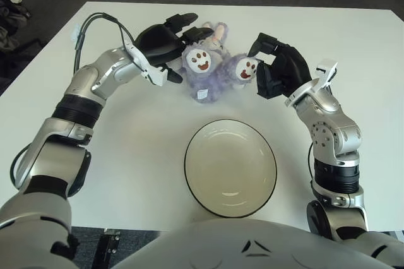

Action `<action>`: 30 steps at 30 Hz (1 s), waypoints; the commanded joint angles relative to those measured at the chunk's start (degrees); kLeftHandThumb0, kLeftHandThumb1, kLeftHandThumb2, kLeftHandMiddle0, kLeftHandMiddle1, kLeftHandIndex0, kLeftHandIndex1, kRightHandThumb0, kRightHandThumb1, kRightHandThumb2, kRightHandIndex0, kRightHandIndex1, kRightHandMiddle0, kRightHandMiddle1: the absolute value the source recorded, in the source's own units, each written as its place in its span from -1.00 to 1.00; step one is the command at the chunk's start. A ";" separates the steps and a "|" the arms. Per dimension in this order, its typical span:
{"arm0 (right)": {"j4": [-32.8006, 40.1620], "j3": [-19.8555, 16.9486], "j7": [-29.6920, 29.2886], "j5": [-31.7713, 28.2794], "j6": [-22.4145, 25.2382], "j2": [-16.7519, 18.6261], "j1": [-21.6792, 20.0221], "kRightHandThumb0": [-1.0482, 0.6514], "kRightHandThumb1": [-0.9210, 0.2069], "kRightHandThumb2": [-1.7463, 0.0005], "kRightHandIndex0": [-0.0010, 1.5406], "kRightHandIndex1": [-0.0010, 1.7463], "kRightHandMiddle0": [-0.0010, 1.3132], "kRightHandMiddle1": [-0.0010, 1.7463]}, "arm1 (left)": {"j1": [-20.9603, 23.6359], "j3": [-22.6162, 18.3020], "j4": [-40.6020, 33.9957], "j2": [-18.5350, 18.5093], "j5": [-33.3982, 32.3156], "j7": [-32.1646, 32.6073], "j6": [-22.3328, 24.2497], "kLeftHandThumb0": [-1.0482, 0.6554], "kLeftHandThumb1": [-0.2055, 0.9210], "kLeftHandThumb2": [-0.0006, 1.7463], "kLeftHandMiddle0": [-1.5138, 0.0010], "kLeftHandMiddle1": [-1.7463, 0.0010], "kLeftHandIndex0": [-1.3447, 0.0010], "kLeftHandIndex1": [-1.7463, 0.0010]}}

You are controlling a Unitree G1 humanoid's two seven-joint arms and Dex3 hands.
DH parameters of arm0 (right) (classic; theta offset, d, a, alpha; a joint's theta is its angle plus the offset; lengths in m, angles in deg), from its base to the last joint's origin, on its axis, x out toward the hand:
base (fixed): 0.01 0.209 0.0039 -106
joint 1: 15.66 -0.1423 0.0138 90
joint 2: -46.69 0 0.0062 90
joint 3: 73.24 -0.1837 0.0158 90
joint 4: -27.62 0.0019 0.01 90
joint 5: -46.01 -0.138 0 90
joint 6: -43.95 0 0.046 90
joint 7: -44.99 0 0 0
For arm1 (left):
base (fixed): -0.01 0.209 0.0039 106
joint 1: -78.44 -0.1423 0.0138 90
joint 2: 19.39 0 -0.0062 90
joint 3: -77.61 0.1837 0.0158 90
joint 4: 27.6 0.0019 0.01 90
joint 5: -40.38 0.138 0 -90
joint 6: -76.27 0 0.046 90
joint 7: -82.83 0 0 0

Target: Put the doll into the plate.

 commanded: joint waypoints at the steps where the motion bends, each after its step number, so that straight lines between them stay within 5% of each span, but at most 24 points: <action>1: 0.99 -0.50 0.56 -1.10 0.87 -1.28 -0.58 0.22 0.38 -0.59 0.11 0.83 -0.04 0.69 | 1.28 0.75 0.81 1.09 -1.83 -1.81 -0.30 -0.60 0.13 -0.03 0.89 0.82 1.00 0.51; 25: 1.92 -1.17 0.68 -5.44 5.33 -2.66 -2.04 0.22 0.29 -0.50 0.10 0.73 -0.09 0.72 | 5.31 5.16 5.94 4.04 -0.23 -2.60 -5.44 -0.56 0.05 -0.02 0.81 0.68 1.00 0.38; 30: 2.28 -1.44 0.44 -6.68 7.21 -3.11 -2.33 0.23 0.29 -0.50 0.09 0.73 -0.08 0.71 | 6.11 5.96 6.66 4.57 0.82 -1.65 -6.84 -0.45 -0.04 0.08 0.78 0.42 1.00 0.26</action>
